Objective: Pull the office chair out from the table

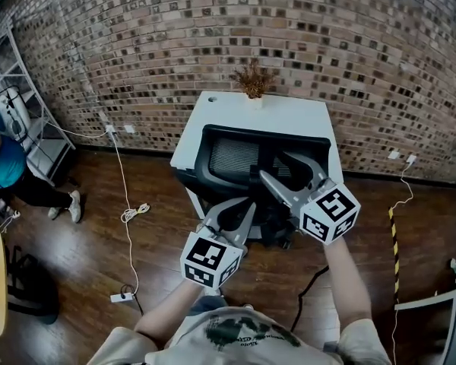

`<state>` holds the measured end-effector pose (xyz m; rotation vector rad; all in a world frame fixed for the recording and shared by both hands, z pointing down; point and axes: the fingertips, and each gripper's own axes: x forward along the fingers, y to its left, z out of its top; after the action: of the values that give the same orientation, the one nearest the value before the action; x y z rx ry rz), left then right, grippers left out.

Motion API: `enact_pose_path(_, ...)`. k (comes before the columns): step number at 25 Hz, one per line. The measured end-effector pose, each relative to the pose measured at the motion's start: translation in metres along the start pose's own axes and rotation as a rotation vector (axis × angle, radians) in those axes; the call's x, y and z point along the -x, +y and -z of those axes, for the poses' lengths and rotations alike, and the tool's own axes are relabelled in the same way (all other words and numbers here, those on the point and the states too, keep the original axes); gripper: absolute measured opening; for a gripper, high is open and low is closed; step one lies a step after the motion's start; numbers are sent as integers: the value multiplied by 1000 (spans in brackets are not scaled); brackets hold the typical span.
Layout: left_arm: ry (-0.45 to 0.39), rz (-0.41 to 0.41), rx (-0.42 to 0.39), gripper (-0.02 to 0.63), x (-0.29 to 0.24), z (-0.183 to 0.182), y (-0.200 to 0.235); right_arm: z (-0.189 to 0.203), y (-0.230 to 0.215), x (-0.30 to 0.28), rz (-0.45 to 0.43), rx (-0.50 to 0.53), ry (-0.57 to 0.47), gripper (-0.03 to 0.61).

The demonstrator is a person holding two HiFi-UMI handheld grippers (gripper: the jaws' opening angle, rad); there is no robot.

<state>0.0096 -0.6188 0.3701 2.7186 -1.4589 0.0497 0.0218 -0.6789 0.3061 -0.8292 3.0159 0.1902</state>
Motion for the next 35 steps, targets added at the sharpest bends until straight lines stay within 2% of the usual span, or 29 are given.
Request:
enact_pose_path(5,5,-40,14,15,3,5,13,-1,-5,-19,-60,-73,-3,204)
enact_pose_path(9,8,-55,14,15,6,6,18,0,1,-33,-88,-41,14,204)
enact_pose_path(13,20,-71,20,15,13,12,25,0,3,-48,-55,4,30,193)
enact_pose_path(16,24,-82,19,15,16,14,28,0,-2,-49,-36,-27,28,143)
enact_pose_path(20,24,-77,24,15,18,16,25,-1,1,-47,-25,-67,0,123)
enact_pose_path(27,23,-103,24,15,27,15,15,-7,15,-35,-8,22,-64,118)
enact_pose_path(35,31,-126,32,15,45,20,-4,-6,21,-29,6,53,-77,118)
